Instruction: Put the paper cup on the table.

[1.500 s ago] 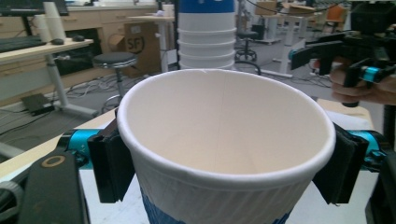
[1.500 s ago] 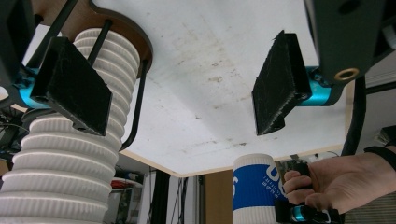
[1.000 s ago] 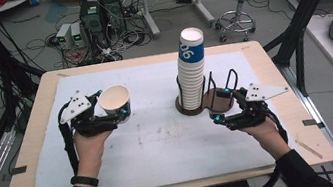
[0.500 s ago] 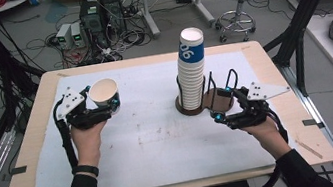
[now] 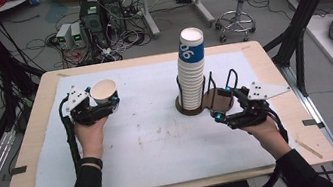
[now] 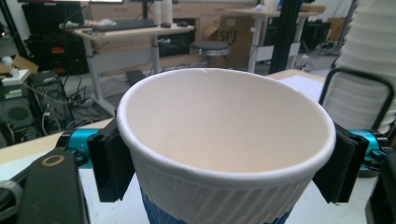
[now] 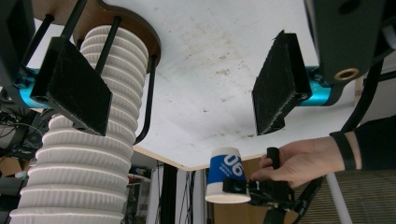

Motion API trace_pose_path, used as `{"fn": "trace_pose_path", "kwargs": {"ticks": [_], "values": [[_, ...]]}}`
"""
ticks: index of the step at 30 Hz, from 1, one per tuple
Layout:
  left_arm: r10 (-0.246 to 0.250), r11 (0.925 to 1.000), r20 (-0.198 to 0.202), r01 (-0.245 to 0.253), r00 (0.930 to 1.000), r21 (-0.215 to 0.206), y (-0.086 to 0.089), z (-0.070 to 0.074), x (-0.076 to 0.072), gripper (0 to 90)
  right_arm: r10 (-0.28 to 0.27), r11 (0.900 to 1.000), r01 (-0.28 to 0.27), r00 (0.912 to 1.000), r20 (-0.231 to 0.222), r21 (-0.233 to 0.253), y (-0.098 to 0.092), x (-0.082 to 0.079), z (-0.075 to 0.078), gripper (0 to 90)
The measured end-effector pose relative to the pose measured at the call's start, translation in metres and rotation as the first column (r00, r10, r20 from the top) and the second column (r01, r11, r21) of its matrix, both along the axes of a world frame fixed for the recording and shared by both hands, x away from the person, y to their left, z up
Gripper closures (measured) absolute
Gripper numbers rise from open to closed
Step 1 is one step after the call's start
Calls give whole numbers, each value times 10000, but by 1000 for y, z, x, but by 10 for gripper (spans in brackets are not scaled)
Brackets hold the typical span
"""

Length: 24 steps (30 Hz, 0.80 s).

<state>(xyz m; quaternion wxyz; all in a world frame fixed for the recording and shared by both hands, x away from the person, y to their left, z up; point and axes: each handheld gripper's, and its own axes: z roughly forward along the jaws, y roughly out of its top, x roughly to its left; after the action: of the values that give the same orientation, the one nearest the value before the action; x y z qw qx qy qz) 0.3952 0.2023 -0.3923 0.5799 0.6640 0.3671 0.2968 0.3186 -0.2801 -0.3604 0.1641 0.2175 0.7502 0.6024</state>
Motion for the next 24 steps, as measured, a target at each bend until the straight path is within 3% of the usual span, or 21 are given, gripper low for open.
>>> {"fn": "trace_pose_path", "kwargs": {"ticks": [3, 6, 14, 18, 24], "values": [[265, 9996, -164, -263, 9995, 131, -1, -6, 5, 208, 1, 10000, -1, 10000, -34, 28, 0, 0, 0, 206], [386, 9992, -343, -388, 9987, -28, 1, -10, 10, 208, -5, 10000, 5, 10000, -7, 34, 0, 0, 0, 206], [896, 9958, -723, -878, 9934, 270, 5, -22, 20, 209, -36, 10000, 36, 10000, 0, 37, -1, -1, 0, 206], [895, 9959, -919, -878, 9917, 218, 5, -27, 24, 208, -41, 10000, 41, 10000, -5, 53, -1, -1, 0, 206], [1058, 9928, -1161, -983, 9876, 687, 2, -36, 29, 208, -73, 10000, 73, 10000, 10, 0, -1, -1, 0, 206]]}}
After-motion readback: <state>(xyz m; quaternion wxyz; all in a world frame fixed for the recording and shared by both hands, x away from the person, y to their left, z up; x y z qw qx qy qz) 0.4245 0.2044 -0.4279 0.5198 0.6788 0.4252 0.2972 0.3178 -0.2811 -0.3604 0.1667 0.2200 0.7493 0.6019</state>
